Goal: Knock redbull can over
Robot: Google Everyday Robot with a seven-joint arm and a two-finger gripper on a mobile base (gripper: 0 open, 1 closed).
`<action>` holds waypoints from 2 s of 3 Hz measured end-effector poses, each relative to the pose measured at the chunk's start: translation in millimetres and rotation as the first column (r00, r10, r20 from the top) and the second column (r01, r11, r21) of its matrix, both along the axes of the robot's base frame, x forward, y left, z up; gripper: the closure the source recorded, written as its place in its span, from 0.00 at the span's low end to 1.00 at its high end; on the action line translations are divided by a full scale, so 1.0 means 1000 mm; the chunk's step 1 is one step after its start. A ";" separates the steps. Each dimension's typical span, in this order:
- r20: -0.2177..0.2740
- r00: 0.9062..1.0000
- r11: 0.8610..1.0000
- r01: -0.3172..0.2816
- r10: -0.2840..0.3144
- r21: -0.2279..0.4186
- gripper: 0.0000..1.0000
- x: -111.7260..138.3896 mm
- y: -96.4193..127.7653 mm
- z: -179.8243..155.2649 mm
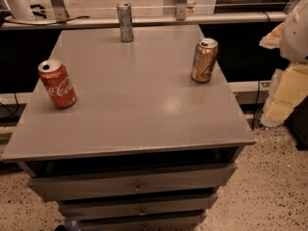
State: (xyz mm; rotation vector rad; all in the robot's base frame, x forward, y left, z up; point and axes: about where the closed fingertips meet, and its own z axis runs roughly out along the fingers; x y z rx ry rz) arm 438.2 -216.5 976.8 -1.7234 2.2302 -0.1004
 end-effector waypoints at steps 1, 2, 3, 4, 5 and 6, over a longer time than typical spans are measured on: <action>0.010 1.000 1.000 -0.005 0.005 0.005 0.00 0.001 0.002 0.002; 0.051 0.998 0.997 -0.037 0.034 0.072 0.00 0.038 0.028 -0.003; 0.141 0.988 0.977 -0.092 0.066 0.190 0.00 0.113 0.091 0.000; 0.274 0.960 0.937 -0.146 0.056 0.319 0.00 0.199 0.180 0.026; 0.274 0.960 0.937 -0.146 0.057 0.318 0.00 0.199 0.180 0.026; 0.299 0.954 0.929 -0.123 0.014 0.349 0.00 0.211 0.182 0.017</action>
Offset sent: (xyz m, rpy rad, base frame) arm 0.1173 0.0812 -0.0142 0.2199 -0.1219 0.0995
